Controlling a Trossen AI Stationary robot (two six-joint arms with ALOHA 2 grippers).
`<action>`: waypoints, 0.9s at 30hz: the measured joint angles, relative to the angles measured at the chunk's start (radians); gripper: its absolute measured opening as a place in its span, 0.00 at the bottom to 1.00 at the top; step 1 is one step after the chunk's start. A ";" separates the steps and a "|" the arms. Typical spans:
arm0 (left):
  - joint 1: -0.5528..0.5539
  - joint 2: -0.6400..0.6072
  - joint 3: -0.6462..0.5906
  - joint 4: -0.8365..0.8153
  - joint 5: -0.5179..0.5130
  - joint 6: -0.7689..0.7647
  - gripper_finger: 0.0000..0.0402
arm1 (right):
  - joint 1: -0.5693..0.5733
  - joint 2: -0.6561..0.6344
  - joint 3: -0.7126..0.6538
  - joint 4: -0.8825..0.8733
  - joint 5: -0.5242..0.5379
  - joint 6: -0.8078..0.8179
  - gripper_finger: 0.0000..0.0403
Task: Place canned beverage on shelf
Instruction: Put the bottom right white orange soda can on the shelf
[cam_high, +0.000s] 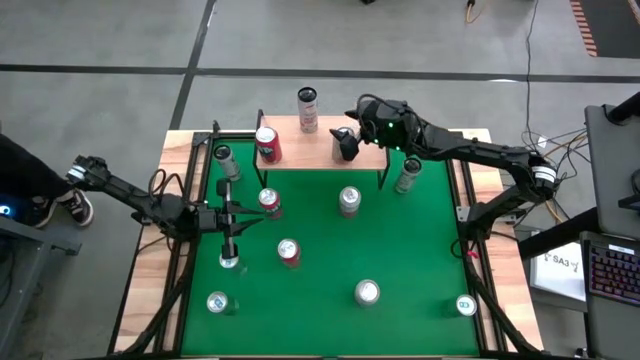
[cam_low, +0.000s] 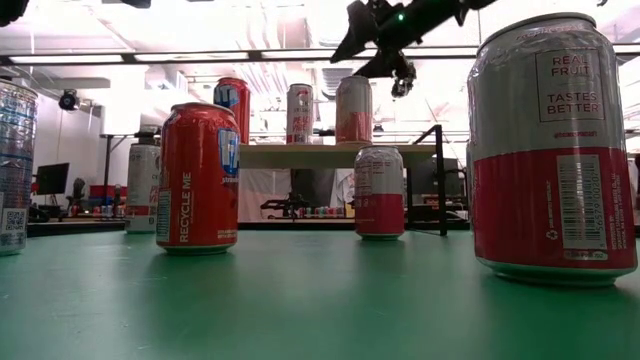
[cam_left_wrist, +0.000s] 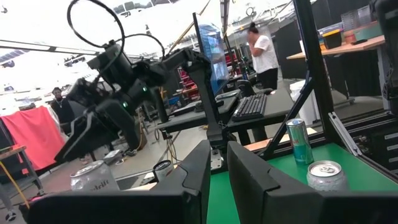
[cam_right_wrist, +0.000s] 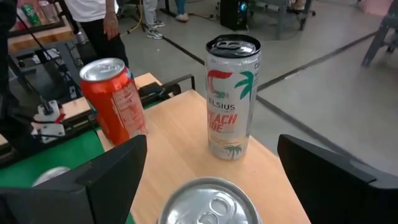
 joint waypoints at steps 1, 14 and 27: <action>0.000 0.000 0.000 0.000 0.000 0.000 0.09 | 0.000 0.000 0.018 -0.025 0.000 0.009 0.88; 0.000 0.000 0.000 0.000 0.000 0.003 0.09 | 0.106 0.000 0.084 -0.092 -0.009 -0.026 0.87; 0.000 0.002 0.000 0.000 0.000 0.010 0.09 | 0.136 0.000 0.090 -0.186 -0.025 0.155 0.71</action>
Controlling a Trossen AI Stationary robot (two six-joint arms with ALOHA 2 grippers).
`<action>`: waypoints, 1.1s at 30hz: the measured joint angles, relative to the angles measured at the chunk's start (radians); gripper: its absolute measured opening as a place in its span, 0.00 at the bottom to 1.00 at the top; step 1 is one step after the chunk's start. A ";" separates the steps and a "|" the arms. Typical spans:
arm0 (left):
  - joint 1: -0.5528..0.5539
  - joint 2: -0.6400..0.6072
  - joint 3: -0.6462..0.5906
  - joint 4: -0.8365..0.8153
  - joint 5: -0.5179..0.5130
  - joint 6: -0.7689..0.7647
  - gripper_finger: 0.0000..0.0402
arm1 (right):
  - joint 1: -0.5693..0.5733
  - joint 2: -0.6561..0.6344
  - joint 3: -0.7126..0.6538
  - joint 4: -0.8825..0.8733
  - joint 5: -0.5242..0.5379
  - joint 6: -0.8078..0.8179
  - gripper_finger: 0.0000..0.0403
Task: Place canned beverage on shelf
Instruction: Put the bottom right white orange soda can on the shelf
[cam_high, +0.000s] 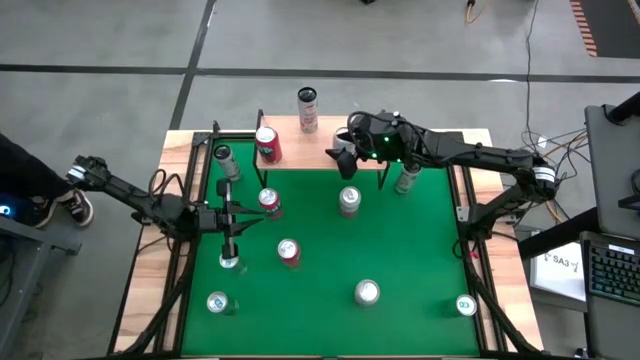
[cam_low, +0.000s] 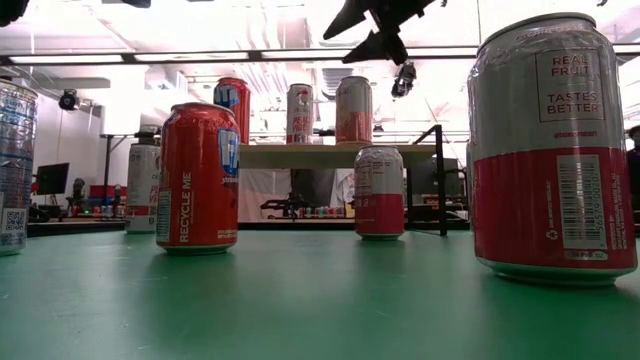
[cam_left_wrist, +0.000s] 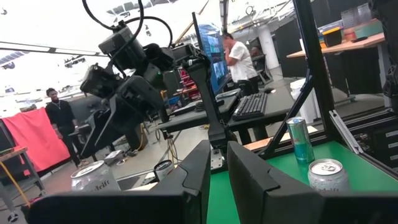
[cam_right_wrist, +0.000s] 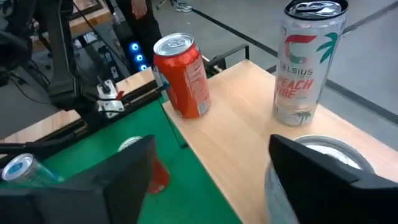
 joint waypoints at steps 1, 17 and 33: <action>0.000 0.000 0.000 0.000 0.000 0.002 0.09 | 0.000 0.000 0.001 0.000 0.000 0.004 0.66; 0.000 0.000 0.000 0.000 0.000 0.009 0.09 | -0.001 0.002 0.001 -0.003 0.035 -0.067 0.03; 0.000 0.000 0.000 -0.001 0.000 0.012 0.09 | 0.000 0.002 0.001 -0.008 0.079 -0.067 0.03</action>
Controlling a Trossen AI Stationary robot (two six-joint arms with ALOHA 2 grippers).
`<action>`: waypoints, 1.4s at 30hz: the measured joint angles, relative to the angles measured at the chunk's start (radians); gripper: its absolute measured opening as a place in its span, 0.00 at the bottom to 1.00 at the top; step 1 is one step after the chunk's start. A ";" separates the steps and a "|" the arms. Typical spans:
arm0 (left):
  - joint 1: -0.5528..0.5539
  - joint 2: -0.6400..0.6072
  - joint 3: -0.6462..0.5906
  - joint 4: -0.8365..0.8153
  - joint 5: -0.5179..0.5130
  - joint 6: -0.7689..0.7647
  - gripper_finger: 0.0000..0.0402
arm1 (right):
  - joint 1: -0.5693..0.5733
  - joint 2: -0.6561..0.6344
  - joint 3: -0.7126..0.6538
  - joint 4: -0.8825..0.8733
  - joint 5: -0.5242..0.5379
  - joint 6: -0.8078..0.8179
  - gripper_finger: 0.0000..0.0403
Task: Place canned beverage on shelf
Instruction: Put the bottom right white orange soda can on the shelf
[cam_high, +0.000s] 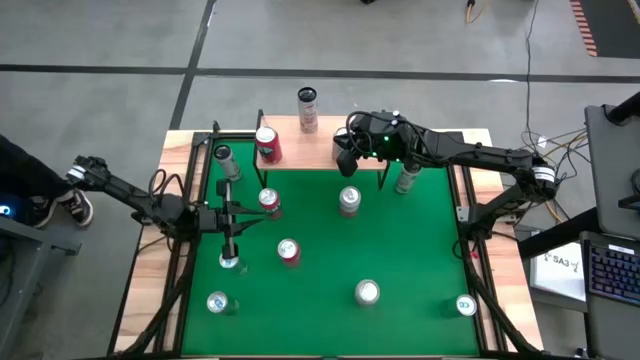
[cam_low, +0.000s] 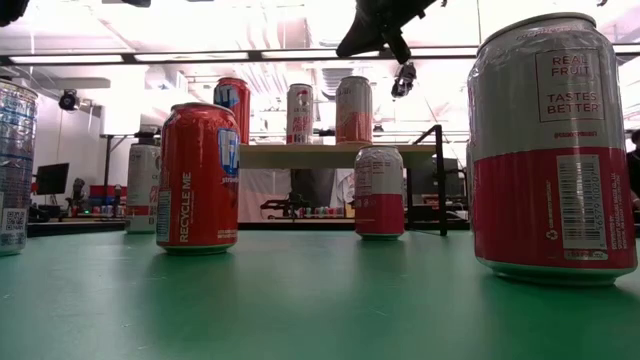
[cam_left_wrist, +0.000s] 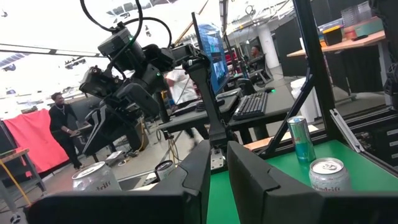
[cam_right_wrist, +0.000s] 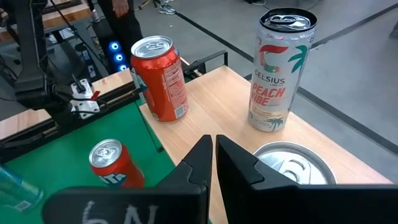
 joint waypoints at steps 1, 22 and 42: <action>0.000 0.000 0.000 0.000 0.000 0.001 0.09 | 0.000 0.004 0.000 0.001 0.000 0.000 0.03; 0.000 0.011 -0.005 -0.002 0.000 -0.030 0.09 | 0.005 0.029 0.000 -0.099 0.131 -0.045 0.03; 0.000 0.048 0.001 0.000 0.000 -0.052 0.09 | 0.005 -0.023 -0.002 -0.174 0.128 -0.139 0.03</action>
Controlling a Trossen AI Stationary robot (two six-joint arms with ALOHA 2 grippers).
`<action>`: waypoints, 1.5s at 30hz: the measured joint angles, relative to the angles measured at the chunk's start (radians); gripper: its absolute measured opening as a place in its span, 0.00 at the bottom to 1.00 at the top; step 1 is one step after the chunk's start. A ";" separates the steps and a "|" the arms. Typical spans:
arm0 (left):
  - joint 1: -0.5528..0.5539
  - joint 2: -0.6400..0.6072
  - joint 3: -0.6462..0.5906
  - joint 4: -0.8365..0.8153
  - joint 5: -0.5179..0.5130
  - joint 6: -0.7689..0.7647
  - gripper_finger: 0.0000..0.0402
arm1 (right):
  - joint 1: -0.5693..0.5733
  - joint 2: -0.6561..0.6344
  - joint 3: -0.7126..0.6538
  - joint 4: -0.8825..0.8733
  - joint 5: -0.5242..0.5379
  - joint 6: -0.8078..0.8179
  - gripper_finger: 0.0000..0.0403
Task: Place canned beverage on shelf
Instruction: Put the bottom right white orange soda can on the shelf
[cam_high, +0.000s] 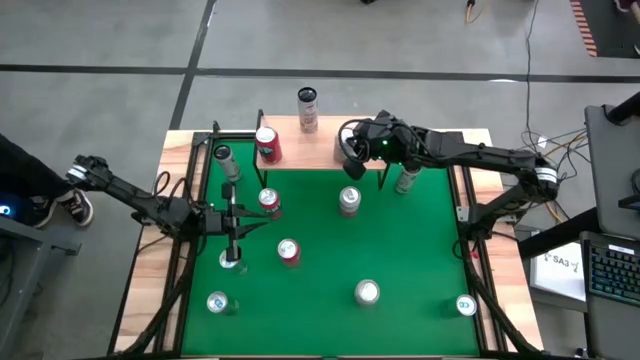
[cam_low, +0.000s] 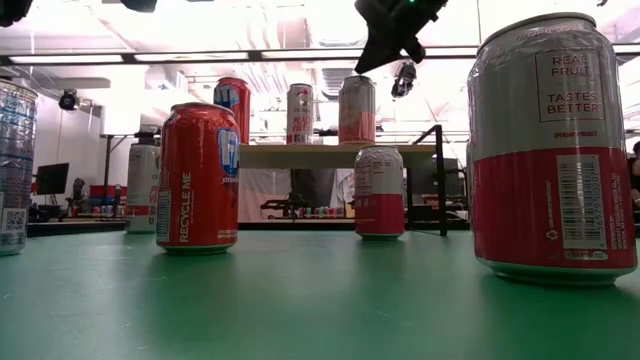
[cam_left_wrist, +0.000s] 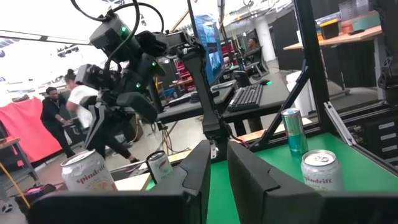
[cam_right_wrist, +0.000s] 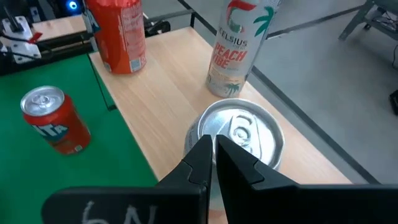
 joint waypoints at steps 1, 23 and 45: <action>0.000 0.000 0.000 0.000 0.000 -0.004 0.09 | 0.000 -0.005 0.000 0.000 0.000 0.000 0.03; 0.000 0.058 0.006 0.013 0.000 -0.143 0.09 | -0.003 -0.056 -0.049 -0.208 -0.008 0.076 0.03; 0.000 0.123 0.035 0.011 0.000 -0.175 0.09 | -0.026 -0.012 -0.049 -0.134 0.079 0.047 0.03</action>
